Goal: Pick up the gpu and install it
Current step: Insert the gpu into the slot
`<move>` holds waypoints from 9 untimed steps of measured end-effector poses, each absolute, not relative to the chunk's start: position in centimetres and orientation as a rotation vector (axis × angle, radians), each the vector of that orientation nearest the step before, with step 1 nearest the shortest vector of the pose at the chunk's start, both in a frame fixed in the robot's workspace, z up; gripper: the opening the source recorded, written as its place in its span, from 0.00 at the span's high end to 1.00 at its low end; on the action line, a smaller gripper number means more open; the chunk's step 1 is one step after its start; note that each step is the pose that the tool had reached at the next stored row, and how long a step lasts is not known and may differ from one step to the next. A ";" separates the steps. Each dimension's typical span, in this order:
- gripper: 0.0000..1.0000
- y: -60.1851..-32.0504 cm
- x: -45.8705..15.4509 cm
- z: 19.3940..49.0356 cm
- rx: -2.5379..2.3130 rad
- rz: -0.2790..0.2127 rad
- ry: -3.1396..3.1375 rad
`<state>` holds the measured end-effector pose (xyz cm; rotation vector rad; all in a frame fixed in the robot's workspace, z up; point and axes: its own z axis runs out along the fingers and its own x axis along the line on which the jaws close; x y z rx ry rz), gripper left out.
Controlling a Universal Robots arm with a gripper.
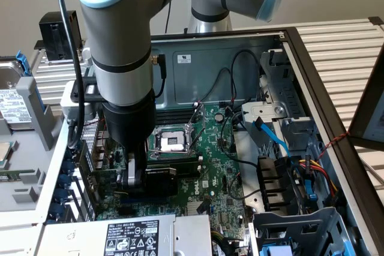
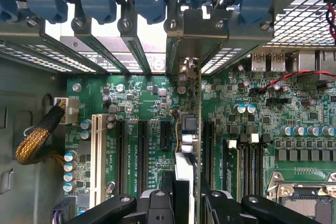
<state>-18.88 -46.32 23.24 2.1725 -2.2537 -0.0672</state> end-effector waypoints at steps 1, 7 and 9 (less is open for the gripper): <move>0.71 -46.3 -18.9 23.2 2.173 -0.066 -2.254; 0.58 -46.3 -18.8 23.7 2.173 -0.065 -2.252; 0.58 -46.3 -18.8 24.6 2.173 -0.065 -2.252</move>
